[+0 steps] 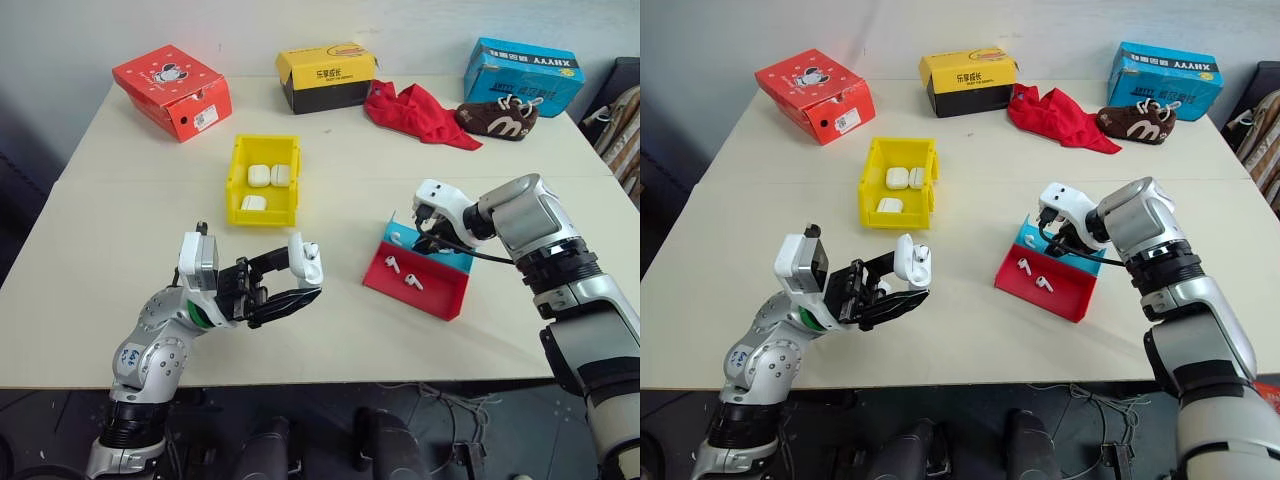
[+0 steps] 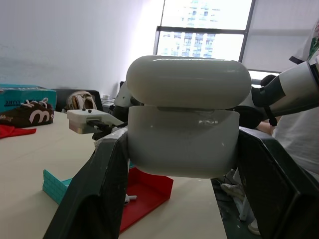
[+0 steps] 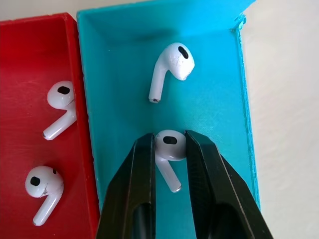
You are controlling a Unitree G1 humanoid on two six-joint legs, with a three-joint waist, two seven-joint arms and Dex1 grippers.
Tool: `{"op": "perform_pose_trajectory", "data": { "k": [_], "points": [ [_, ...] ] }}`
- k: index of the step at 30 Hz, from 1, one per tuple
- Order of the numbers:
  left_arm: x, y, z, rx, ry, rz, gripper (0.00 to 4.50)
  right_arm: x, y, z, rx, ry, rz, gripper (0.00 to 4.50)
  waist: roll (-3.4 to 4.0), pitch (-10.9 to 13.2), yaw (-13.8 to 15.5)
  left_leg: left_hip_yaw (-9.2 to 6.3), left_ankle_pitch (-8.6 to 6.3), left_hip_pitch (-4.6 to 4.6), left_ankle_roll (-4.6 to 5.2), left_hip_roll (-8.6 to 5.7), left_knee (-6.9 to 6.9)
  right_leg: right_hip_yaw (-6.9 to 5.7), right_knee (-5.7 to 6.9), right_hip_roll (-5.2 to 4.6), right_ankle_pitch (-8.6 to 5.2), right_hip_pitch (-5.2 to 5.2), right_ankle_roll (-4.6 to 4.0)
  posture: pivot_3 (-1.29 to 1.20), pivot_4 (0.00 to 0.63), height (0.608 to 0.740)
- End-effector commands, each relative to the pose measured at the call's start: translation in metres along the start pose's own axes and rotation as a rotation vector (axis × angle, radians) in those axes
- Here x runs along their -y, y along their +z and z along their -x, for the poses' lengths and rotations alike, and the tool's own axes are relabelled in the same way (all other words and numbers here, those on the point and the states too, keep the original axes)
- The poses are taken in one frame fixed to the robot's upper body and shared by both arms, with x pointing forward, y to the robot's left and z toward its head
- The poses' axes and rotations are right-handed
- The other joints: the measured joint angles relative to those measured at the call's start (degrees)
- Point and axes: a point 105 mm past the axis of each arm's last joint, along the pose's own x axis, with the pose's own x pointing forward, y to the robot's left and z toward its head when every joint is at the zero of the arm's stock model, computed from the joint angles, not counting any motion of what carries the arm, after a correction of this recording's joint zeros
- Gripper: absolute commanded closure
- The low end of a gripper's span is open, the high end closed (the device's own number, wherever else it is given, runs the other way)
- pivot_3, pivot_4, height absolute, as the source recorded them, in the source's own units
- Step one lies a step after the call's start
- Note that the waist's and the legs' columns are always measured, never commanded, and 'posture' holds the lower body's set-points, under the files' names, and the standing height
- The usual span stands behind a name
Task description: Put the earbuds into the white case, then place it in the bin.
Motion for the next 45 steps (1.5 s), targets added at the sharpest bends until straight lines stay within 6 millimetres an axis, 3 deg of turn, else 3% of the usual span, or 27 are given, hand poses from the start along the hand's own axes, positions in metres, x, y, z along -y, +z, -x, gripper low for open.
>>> {"op": "perform_pose_trajectory", "data": {
  "k": [1,3,7,12,15,20,27,45],
  "points": [
    [0.000,0.011,-0.002,0.023,-0.020,-0.036,1.72,0.009,0.025,0.045,0.198,-0.010,0.048,4.07,0.01,0.01,0.09,0.00,0.00,0.00,0.00,-0.01,0.00,-0.01,-0.01,0.00,0.00,0.00,0.00,0.00,0.150,0.740],
    [-0.001,0.012,-0.002,0.028,-0.023,-0.039,1.72,0.004,0.036,0.063,0.314,0.040,0.076,4.07,0.02,0.02,0.15,-0.01,0.00,-0.03,0.01,-0.01,0.00,-0.02,-0.05,0.00,0.00,0.00,0.00,0.00,0.150,0.740],
    [-0.006,0.018,-0.006,0.056,-0.023,-0.053,1.72,-0.031,0.075,0.109,0.760,0.267,0.058,4.07,0.02,0.02,-0.02,-0.01,-0.01,0.00,0.01,0.01,-0.01,-0.01,-0.04,0.01,0.00,0.01,0.00,0.00,0.150,0.740],
    [-0.014,0.021,-0.017,0.092,-0.026,-0.063,1.72,-0.088,0.102,0.138,1.018,0.651,-0.158,4.07,0.02,0.01,-0.02,-0.05,0.00,0.02,-0.01,0.09,-0.01,0.11,0.02,-0.13,0.00,0.02,0.00,0.00,0.150,0.740],
    [-0.019,0.022,-0.024,0.109,-0.030,-0.070,1.72,-0.116,0.108,0.139,1.080,0.822,-0.231,4.07,0.02,0.01,0.02,-0.16,0.03,0.00,-0.01,0.06,0.00,0.25,0.08,-0.41,0.03,0.02,-0.06,0.00,0.150,0.740],
    [-0.023,0.024,-0.036,0.136,-0.040,-0.081,1.72,-0.149,0.111,0.120,1.115,0.855,-0.252,4.07,0.01,0.00,0.19,-0.24,0.00,-0.05,0.02,-0.07,-0.02,0.20,0.08,-0.51,0.03,0.01,-0.07,0.00,0.150,0.740],
    [-0.023,0.028,-0.046,0.174,-0.043,-0.081,1.72,-0.153,0.115,0.101,1.170,0.769,-0.285,4.07,0.01,0.00,0.02,-0.07,-0.02,-0.06,0.15,-0.23,-0.04,0.08,0.12,-0.10,0.05,-0.03,-0.04,0.00,0.150,0.740],
    [-0.024,0.032,-0.054,0.236,0.013,-0.093,1.72,-0.156,0.100,0.081,1.103,0.725,-0.277,4.07,0.00,0.00,0.11,-0.01,-0.01,-0.04,0.15,-0.11,-0.04,0.09,0.06,0.01,0.05,-0.04,-0.03,0.00,0.150,0.740]
  ]
}}
